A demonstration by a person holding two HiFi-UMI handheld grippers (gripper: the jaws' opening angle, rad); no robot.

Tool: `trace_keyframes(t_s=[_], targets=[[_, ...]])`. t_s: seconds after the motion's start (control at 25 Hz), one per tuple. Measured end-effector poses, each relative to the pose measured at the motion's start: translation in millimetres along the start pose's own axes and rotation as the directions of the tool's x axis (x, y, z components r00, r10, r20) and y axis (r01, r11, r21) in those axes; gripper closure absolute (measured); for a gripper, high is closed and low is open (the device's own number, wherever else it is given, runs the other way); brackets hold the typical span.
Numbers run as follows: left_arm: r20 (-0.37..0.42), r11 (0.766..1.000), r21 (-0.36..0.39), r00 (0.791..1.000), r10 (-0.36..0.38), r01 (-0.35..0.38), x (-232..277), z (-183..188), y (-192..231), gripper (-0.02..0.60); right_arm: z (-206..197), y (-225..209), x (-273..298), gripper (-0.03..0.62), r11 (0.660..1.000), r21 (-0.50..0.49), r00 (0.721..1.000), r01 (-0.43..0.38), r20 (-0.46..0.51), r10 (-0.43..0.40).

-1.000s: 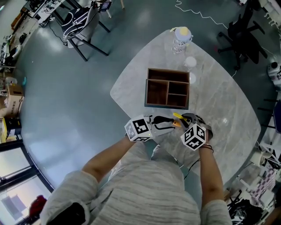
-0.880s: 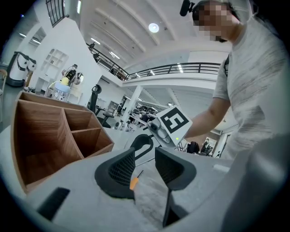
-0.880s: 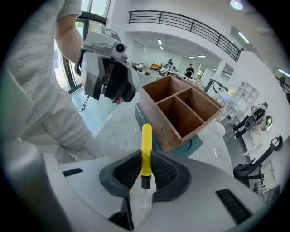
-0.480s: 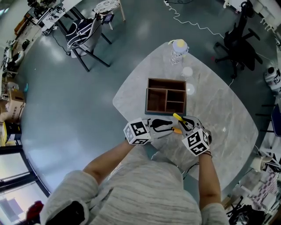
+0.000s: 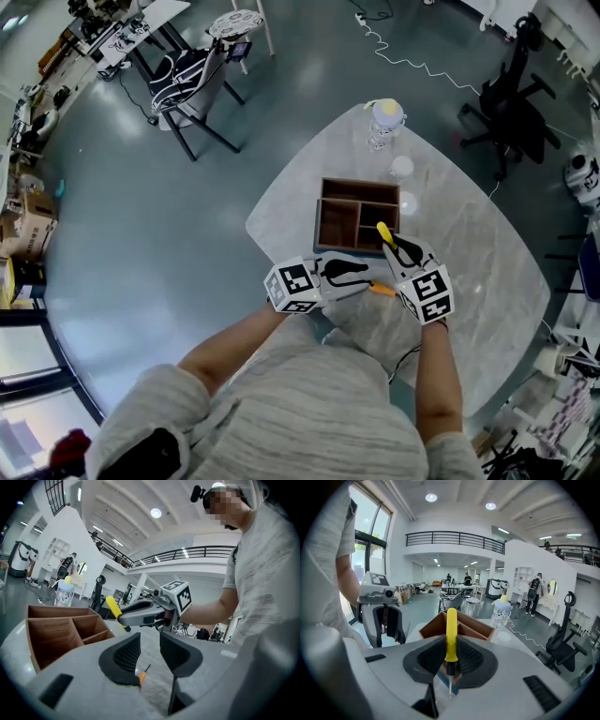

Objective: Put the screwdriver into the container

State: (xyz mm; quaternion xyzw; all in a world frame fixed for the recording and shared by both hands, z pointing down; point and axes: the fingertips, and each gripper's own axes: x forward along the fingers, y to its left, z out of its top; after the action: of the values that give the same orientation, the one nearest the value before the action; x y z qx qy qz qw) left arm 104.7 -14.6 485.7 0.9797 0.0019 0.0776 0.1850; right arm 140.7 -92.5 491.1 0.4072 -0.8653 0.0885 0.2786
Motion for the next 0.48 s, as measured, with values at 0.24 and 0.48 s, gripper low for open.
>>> trace_keyframes(t_s=[0.24, 0.48], targets=[[0.006, 1.000, 0.003, 1.000, 0.005, -0.005, -6.3, 4.1, 0.9, 0.443, 28.0, -11.1, 7.1, 0.530, 0.996, 0.087, 0.995, 0.018, 0.100, -0.027], [0.014, 1.000, 0.000, 1.000, 0.011, -0.011, -10.4, 4.8, 2.3, 0.443, 37.7, -22.5, 12.7, 0.530, 0.981, 0.190, 0.983, 0.025, 0.174, -0.059]])
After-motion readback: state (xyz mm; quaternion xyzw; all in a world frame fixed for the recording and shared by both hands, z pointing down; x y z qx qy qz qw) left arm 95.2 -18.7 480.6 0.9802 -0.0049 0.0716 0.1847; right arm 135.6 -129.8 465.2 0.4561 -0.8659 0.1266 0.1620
